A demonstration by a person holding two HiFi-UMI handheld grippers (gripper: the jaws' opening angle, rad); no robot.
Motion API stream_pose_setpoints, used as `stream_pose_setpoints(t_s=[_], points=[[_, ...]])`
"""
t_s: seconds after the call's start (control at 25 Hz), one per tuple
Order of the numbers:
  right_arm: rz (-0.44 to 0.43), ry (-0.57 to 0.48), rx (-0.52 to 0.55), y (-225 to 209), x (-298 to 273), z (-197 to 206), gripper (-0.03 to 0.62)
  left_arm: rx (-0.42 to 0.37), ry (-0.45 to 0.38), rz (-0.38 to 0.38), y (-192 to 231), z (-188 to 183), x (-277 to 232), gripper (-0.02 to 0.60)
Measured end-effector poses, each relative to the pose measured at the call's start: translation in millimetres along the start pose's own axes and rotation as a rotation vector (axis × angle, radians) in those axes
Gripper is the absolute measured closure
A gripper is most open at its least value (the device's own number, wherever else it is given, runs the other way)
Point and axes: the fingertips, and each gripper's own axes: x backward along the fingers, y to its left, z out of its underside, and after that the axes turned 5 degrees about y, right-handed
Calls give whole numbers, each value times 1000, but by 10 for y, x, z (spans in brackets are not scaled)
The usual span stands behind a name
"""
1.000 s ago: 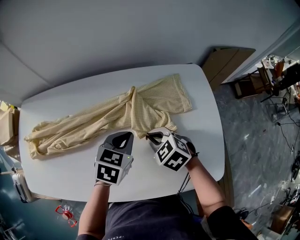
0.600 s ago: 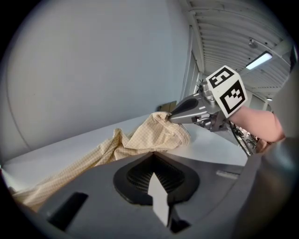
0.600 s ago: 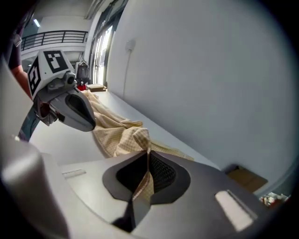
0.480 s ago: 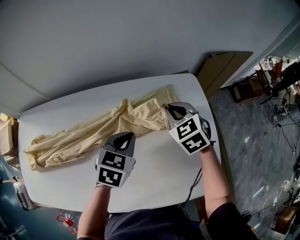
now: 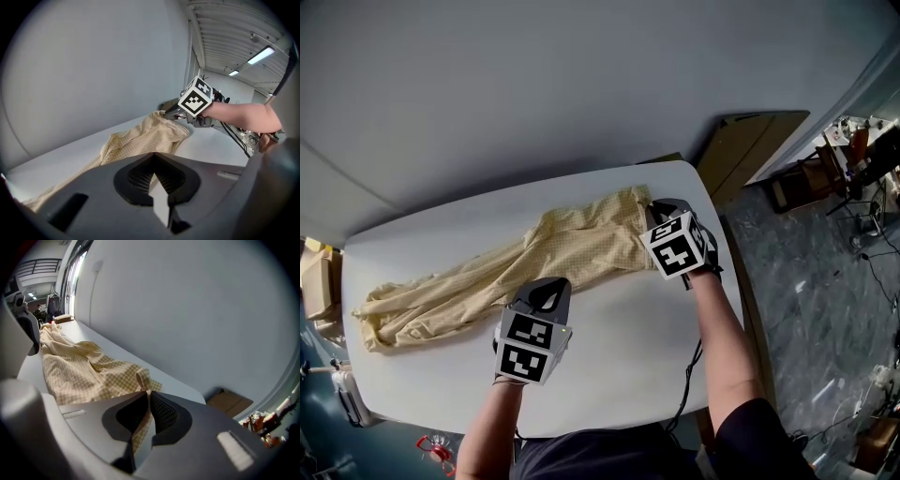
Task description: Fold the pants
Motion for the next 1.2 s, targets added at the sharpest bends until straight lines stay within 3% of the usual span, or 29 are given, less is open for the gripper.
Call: stream_pose_setpoints(t_s=[0.16,0.44,0.56,0.8,1.0,1.2], points=[[-6,31,-53,-43,-30,57,543,-11,-2,10,-19,-2,-24,586],[14,-24,-209,-319,275,109,511,-20,-35,52,-114,-150,-107,586],[-26,-35,-305,-347,424,264,495,-55,-56,78,-289,-227,-188,586],[-112,19,-398,-136,438,642,459,-103,-65,211,-829,-305,-549,495],[-148,36,-472,-25,401,781,456,-106,-151,250,-1102,-542,-794,383],[-160,22,-502,-87,401,730,466,-187,-120,265,-1280,-577,-1107,370]])
